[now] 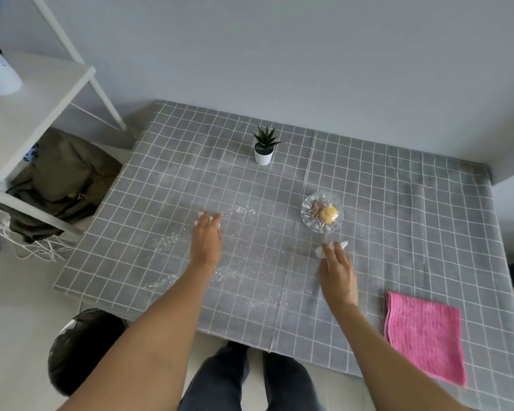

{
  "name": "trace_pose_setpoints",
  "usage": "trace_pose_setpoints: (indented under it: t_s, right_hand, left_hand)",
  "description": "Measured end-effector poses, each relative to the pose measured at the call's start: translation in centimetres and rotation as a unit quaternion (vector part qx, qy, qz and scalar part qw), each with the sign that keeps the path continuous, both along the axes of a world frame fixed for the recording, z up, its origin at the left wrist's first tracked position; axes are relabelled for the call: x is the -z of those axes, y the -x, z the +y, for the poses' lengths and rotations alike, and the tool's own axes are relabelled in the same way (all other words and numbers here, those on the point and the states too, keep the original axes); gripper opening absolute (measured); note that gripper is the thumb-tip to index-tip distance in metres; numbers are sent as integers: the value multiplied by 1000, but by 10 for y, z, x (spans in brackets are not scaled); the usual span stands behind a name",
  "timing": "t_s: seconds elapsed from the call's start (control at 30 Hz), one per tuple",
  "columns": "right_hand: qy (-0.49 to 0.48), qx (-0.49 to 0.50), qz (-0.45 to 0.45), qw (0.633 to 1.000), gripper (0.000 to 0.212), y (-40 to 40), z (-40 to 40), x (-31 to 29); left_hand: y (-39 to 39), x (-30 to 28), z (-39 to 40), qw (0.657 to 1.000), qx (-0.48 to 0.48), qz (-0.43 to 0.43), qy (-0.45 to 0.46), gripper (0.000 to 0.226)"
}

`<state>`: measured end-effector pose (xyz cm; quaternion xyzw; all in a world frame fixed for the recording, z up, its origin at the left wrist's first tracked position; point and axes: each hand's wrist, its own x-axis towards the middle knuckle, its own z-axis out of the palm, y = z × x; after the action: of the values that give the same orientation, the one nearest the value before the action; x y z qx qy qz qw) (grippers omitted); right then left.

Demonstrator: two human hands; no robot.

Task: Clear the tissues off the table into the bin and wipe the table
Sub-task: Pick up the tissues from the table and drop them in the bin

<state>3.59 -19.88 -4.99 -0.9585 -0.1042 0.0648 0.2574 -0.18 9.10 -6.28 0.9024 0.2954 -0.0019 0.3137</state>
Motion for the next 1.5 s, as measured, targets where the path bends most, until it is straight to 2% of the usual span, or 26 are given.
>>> trace_pose_setpoints:
  t_s: [0.13,0.2,0.3,0.47,0.53,0.57,0.63,0.7,0.8,0.87,0.97,1.0,1.03,1.13,1.33,1.5]
  right_hand:
    - [13,-22,10,1000,41,20,34,0]
    - [14,-36,6,999,43,26,52,-3]
    - [20,-67,-4,998,45,31,80,-8]
    - [12,-131,-13,991,44,40,121,-15]
    - [16,-157,-21,987,43,43,135,-18]
    - [20,-168,-24,985,43,44,140,-20]
    - [23,-215,-33,976,46,47,155,-23]
    - [20,-250,-38,967,49,50,171,-27]
    - [15,-298,-42,954,50,62,198,-31]
    - [19,-337,-50,940,51,74,217,-32]
    - [17,-400,-55,915,51,96,242,-30]
    - [14,-418,-52,907,50,104,249,-28]
    - [12,-433,-52,900,49,113,256,-27]
    - [8,-474,-48,879,48,143,276,-22]
    - [-4,-522,-41,852,45,199,318,-20]
    - [12,-558,-49,829,48,241,361,-10]
  left_hand:
    - [16,1,13,998,56,-12,11,44]
    - [23,1,20,995,89,-30,-24,49]
    - [37,-2,25,996,84,-31,2,47]
    - [71,-9,30,994,103,-40,-24,52]
    - [85,-14,36,995,86,-45,-20,48]
    - [90,-16,39,994,85,-42,-49,47]
    - [108,-19,47,997,36,-55,-46,49]
    - [126,-26,54,997,-10,-48,-54,54]
    - [163,-30,68,990,-39,-38,-127,67]
    - [188,-32,74,989,-83,-28,-117,70]
    - [227,-31,79,991,-109,23,-79,53]
    - [241,-32,81,988,-129,28,-85,53]
    - [255,-30,83,983,-136,44,-120,59]
    - [296,-31,82,974,-188,34,-124,72]
    - [356,-30,103,962,-204,75,-164,63]
    - [395,-23,135,956,-240,99,-139,56]
